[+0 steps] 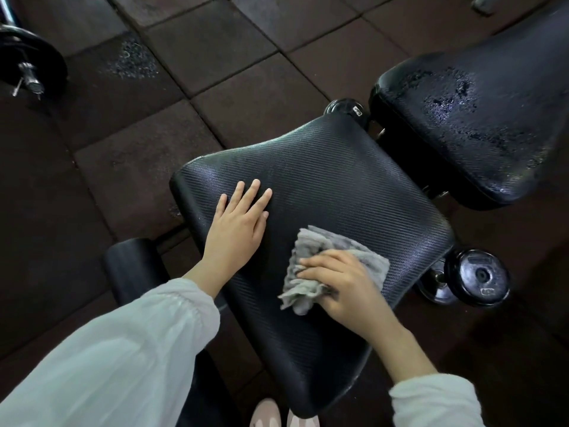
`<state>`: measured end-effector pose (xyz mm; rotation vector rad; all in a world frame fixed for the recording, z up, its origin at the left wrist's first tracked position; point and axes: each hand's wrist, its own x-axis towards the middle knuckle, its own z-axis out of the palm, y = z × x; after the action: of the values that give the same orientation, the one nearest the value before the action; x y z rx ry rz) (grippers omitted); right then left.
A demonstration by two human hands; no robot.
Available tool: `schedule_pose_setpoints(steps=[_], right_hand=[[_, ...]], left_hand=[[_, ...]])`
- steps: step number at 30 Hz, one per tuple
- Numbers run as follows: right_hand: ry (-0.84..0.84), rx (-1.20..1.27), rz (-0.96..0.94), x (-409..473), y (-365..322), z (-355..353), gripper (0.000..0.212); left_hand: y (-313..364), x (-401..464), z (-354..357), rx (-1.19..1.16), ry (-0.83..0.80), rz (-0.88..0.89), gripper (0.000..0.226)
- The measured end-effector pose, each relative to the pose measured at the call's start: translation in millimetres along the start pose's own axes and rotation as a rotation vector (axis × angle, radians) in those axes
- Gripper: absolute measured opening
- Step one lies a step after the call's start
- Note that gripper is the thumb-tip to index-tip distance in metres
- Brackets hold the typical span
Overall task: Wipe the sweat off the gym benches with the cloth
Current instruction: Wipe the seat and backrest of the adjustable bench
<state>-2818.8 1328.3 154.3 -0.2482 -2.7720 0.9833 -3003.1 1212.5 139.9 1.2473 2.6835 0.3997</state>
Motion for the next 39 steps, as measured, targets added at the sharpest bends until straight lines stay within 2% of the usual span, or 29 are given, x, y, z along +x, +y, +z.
schedule_pose_setpoints(steps=[4, 7, 11, 15, 19, 23, 25, 28, 30, 33, 35, 39], right_hand=[[0.163, -0.089, 0.120, 21.0, 25.4, -8.5, 0.034], [0.243, -0.129, 0.220, 41.7, 15.9, 1.1, 0.033], [0.117, -0.049, 0.145, 11.5, -5.5, 10.6, 0.036], [-0.012, -0.036, 0.030, -56.2, -22.7, 7.2, 0.037], [0.131, -0.009, 0.160, -89.9, 1.5, -11.1, 0.033], [0.317, -0.059, 0.298, -46.8, 20.0, -18.3, 0.031], [0.279, -0.079, 0.289, -34.3, 6.8, -8.2, 0.032], [0.087, -0.062, 0.115, -61.3, -17.5, 9.3, 0.039], [0.019, -0.031, 0.051, -89.4, -19.5, 6.9, 0.041], [0.058, -0.002, 0.087, -97.8, -5.3, -9.3, 0.044], [0.116, -0.018, 0.138, -84.5, 0.0, -11.5, 0.037], [0.151, -0.054, 0.168, -75.2, -21.3, 6.6, 0.036]], left_hand=[[-2.4, -0.5, -0.9, 0.002, 0.007, 0.018, 0.060], [3.0, -2.9, -1.3, -0.041, 0.037, -0.001, 0.057], [18.2, -16.2, -2.0, -0.060, 0.102, 0.087, 0.049], [31.9, -32.7, 3.8, -0.037, 0.067, 0.149, 0.045], [49.8, -49.8, 12.7, 0.033, 0.016, 0.225, 0.044], [50.7, -51.6, 16.6, 0.055, 0.047, 0.226, 0.044], [50.3, -51.7, 18.2, 0.055, 0.067, 0.234, 0.044], [52.0, -52.8, 20.3, 0.042, 0.083, 0.221, 0.044], [53.2, -53.2, 20.2, 0.040, 0.076, 0.213, 0.044], [51.3, -52.8, 16.4, 0.050, 0.061, 0.226, 0.044], [49.3, -52.2, 14.8, 0.059, 0.053, 0.240, 0.045], [48.9, -51.4, 17.9, 0.061, 0.049, 0.238, 0.045]])
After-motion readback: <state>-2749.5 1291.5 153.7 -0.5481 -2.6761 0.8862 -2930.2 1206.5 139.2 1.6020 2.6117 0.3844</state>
